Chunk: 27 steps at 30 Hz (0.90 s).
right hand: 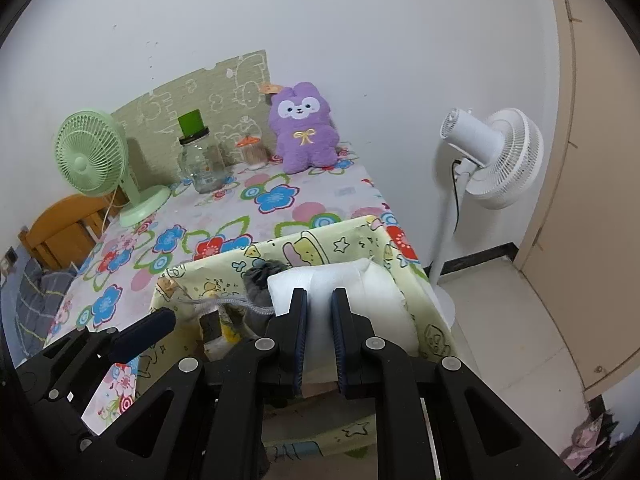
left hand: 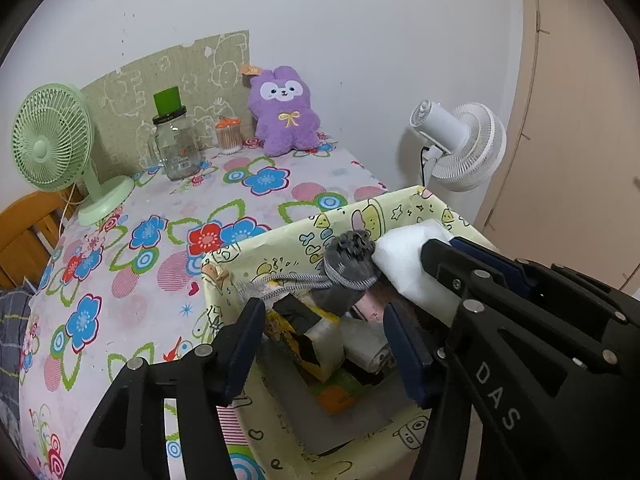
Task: Organize soft objects
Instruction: 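Lower the hat into the box with the left tool while the right releases the white cloth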
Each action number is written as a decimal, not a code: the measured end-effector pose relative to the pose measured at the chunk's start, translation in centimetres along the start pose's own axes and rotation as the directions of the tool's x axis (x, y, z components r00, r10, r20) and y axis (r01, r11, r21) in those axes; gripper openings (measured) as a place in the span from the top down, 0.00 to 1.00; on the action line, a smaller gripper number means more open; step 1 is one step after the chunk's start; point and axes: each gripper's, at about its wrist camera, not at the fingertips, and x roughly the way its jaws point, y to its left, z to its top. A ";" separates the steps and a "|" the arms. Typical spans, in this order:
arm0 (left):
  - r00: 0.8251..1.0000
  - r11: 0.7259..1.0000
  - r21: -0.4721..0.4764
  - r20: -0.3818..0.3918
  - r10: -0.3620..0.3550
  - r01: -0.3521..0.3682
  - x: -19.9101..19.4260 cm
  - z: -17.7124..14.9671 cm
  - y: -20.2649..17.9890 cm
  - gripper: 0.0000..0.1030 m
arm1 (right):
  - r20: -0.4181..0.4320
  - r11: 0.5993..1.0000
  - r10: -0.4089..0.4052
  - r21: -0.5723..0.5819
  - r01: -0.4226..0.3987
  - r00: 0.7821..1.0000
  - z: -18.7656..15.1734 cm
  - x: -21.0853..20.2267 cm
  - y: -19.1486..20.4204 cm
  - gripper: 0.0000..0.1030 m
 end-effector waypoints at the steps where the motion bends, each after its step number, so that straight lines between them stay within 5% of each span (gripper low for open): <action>1: 1.000 1.000 -0.001 -0.004 -0.002 0.002 0.0 0.0 0.1 0.38 | -0.003 1.000 0.007 -0.002 -0.007 1.000 0.0 0.1 0.1 0.85; 9: 1.000 1.000 -0.014 -0.008 0.010 -0.010 -0.5 -0.2 0.6 0.31 | -0.025 0.999 0.045 -0.016 -0.046 0.999 0.0 0.3 0.9 0.73; 11: 1.000 1.000 -0.015 -0.004 0.010 -0.010 -0.8 -0.3 0.6 0.30 | -0.019 0.999 0.053 -0.012 -0.054 0.998 0.0 0.0 1.0 0.49; 13: 1.000 1.000 -0.017 0.002 0.015 -0.015 -1.2 -0.3 0.8 0.29 | 0.015 0.998 0.062 0.000 -0.062 0.998 -0.2 -0.9 1.1 0.36; 27: 0.993 0.997 -0.026 0.093 0.078 -0.076 -6.6 -1.3 2.5 0.12 | 0.116 0.997 0.054 -0.056 -0.048 0.992 -0.5 -6.2 4.2 0.21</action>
